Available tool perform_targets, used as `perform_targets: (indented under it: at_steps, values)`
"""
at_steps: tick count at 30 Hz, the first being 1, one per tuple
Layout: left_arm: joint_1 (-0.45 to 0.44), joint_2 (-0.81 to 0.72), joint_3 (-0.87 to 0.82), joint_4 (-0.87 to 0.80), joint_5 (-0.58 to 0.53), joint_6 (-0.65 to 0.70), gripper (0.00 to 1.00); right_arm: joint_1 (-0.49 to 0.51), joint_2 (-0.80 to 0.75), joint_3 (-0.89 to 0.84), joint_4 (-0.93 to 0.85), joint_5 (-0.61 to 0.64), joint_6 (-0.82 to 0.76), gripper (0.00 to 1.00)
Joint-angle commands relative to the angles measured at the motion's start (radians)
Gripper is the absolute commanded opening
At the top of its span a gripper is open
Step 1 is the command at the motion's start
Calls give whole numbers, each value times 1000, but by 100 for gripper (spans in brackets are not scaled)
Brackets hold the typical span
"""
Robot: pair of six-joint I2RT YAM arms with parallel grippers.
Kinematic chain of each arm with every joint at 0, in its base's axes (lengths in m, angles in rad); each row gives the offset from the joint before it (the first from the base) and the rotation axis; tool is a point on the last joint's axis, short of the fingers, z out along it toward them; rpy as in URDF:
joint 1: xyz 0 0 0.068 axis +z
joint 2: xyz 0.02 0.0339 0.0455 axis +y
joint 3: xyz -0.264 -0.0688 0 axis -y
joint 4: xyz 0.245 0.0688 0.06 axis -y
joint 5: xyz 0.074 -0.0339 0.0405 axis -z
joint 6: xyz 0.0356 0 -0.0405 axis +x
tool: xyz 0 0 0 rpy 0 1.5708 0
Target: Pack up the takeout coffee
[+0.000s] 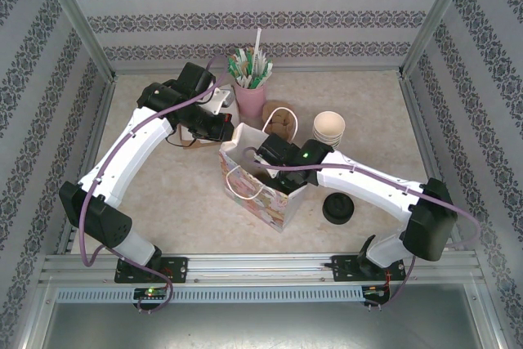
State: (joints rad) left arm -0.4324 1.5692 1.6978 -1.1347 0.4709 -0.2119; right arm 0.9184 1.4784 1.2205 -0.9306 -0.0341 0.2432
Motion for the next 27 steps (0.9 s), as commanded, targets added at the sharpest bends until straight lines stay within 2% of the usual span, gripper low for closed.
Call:
perform_targets:
  at_steps: [1,18,27]
  values:
    - [-6,-13,-9,23,-14,-13,0,2,6,-38,-73,19,34,52]
    - [-7,-8,-6,24,-8,-20,0,13,-59,-46,-26,50,47,51]
    - [-7,-5,-6,27,-6,-17,0,26,63,-122,-81,52,47,51]
